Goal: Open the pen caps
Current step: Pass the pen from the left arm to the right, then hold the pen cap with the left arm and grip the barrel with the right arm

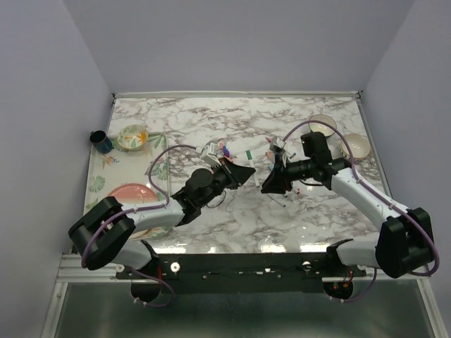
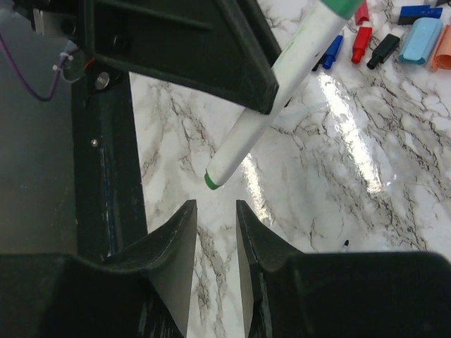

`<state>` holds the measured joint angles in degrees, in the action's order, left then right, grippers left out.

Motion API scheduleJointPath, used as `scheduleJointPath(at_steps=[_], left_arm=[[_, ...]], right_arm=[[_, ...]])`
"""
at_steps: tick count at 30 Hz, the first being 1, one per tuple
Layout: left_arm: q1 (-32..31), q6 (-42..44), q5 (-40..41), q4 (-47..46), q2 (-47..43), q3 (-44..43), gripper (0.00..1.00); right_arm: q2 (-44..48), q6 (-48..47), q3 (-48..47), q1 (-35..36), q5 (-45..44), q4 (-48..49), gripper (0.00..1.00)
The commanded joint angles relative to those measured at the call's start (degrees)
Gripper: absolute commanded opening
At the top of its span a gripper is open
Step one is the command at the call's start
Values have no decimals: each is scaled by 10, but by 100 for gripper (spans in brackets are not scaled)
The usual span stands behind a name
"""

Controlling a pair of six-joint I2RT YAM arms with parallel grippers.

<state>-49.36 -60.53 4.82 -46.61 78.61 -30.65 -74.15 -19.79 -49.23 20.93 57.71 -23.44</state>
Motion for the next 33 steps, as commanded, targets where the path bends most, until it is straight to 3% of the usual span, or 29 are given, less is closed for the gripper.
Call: scheduleJointPath(at_steps=[1, 20, 29, 33], left_arm=[[-16, 14, 48, -18, 22, -20, 0], [-66, 9, 49, -55, 94, -63, 0], [-73, 2, 56, -71, 102, -57, 0], [-79, -1, 56, -81, 113, -66, 0]], right_arm=[[-15, 75, 3, -17, 39, 44, 37], [-43, 149, -8, -33, 42, 57, 34], [-45, 186, -1, -75, 78, 78, 39], [-55, 194, -2, -76, 86, 80, 35]])
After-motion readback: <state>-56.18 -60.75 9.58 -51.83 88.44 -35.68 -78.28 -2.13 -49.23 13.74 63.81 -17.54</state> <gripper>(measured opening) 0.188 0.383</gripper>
